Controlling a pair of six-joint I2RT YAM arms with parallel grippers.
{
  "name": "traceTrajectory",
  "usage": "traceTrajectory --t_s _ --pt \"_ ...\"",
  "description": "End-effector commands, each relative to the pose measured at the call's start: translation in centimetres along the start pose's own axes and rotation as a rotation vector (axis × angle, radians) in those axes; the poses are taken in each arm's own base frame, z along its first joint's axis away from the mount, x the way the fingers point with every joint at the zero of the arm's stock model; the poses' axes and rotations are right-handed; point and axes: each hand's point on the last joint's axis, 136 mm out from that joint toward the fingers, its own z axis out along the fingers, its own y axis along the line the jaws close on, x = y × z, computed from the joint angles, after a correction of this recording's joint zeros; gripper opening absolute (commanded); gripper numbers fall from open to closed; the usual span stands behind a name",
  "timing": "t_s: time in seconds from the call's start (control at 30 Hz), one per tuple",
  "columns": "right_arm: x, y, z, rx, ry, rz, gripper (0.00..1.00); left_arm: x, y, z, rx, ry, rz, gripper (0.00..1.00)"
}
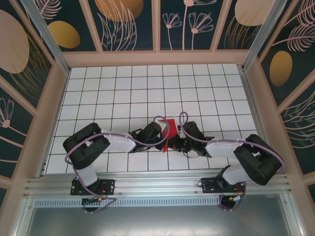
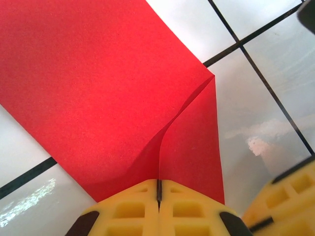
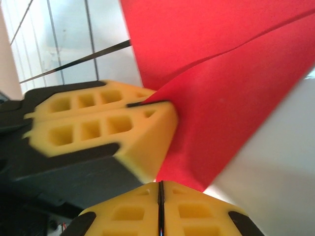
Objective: Fold a paper plane with a square sheet of paper (pick it up from the middle)
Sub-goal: Third fold the triangle at the center of the table.
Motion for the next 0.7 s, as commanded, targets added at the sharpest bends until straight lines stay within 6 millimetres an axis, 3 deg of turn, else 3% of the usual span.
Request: traceTrajectory --t_s 0.0,0.37,0.67 --pt "0.5 0.3 0.0 -0.018 -0.008 0.012 0.11 0.5 0.1 -0.3 0.006 0.015 -0.016 0.02" --pt "1.8 -2.9 1.3 0.067 0.023 0.053 0.11 0.6 0.0 -0.4 0.014 0.018 -0.017 0.02" --pt "1.2 0.2 0.2 0.003 -0.006 0.005 0.11 0.6 0.1 -0.4 0.012 0.016 -0.021 0.02"
